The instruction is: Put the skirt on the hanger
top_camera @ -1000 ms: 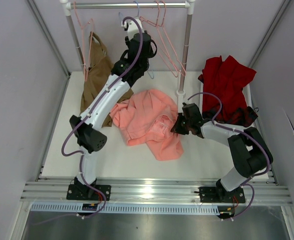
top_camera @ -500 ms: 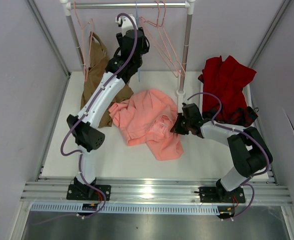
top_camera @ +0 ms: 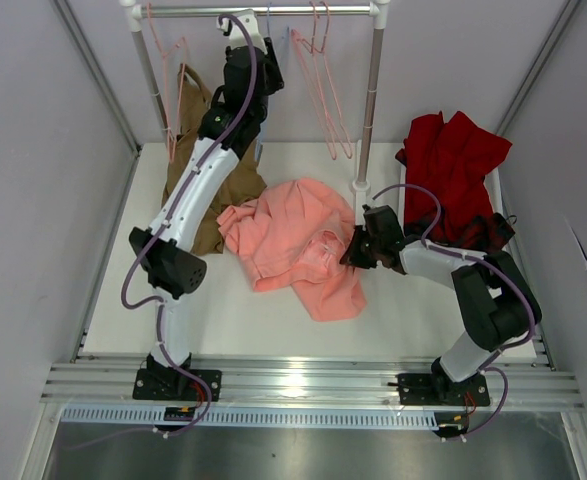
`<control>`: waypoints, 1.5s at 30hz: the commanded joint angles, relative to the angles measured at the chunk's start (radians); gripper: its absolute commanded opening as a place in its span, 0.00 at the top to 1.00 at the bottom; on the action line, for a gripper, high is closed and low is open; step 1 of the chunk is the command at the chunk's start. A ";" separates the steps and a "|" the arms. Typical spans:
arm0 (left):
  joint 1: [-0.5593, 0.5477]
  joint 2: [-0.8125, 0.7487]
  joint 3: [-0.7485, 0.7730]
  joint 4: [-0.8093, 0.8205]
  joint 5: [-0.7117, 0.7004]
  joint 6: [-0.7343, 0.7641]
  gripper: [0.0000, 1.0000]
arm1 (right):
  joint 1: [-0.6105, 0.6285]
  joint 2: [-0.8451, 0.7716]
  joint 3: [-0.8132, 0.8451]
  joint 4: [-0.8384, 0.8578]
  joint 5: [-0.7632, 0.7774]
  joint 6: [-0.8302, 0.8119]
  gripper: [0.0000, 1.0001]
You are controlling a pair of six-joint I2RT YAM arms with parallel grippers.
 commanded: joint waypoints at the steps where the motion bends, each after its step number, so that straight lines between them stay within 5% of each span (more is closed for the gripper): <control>1: 0.022 0.024 0.042 0.057 0.091 0.024 0.56 | -0.006 0.018 0.039 0.026 -0.018 -0.020 0.98; 4: 0.025 0.035 0.040 0.077 0.114 0.032 0.63 | -0.009 0.025 0.040 0.029 -0.023 -0.024 0.98; 15: 0.031 0.041 -0.004 0.185 0.157 0.021 0.61 | -0.021 0.039 0.043 0.039 -0.040 -0.038 0.98; 20: 0.027 0.035 -0.010 0.217 0.149 0.035 0.80 | -0.029 0.044 0.043 0.045 -0.047 -0.043 0.99; 23: 0.025 0.030 -0.019 0.218 0.139 0.043 0.99 | -0.034 0.045 0.042 0.049 -0.054 -0.043 0.99; 45: 0.038 -0.097 -0.053 0.252 0.149 0.150 1.00 | -0.044 0.044 0.043 0.051 -0.086 -0.050 0.99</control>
